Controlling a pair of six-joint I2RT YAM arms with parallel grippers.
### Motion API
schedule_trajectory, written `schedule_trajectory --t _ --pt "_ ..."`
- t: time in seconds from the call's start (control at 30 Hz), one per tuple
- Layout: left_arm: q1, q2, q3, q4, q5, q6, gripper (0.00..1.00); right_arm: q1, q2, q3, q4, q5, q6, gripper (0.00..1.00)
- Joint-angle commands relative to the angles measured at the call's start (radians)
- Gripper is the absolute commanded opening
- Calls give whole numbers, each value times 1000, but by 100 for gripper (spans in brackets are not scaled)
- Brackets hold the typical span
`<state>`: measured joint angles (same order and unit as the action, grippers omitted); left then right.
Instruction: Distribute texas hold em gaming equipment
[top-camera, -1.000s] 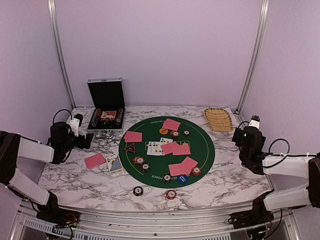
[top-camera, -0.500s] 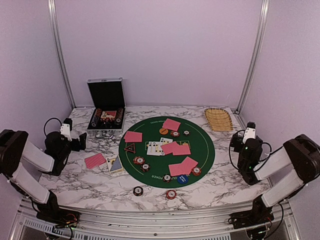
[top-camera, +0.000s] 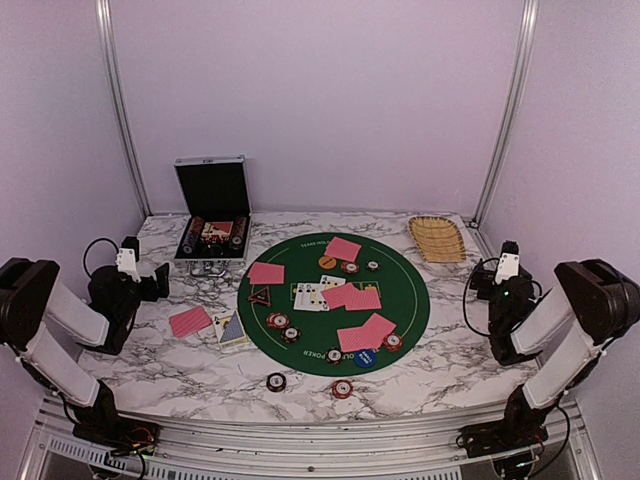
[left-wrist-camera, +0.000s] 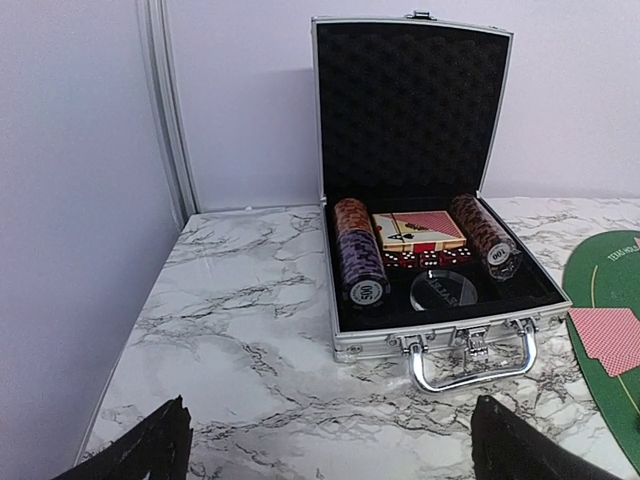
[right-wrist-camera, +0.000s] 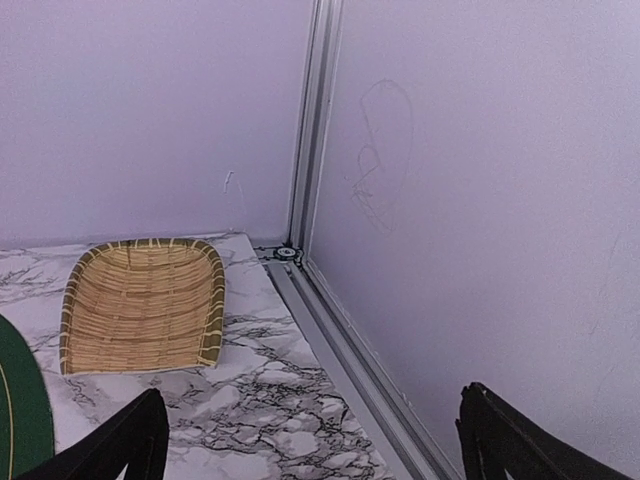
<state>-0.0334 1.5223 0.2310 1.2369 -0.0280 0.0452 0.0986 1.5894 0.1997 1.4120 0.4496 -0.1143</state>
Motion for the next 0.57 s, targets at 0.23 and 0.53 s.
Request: schedule_trajectory --t 0.23,0.53 --pt "4 6 21 14 -77 -32 99 -15 4 23 -27 -69 52 99" --pt "5 7 22 10 -82 -36 99 -10 21 21 8 -63 42 99"
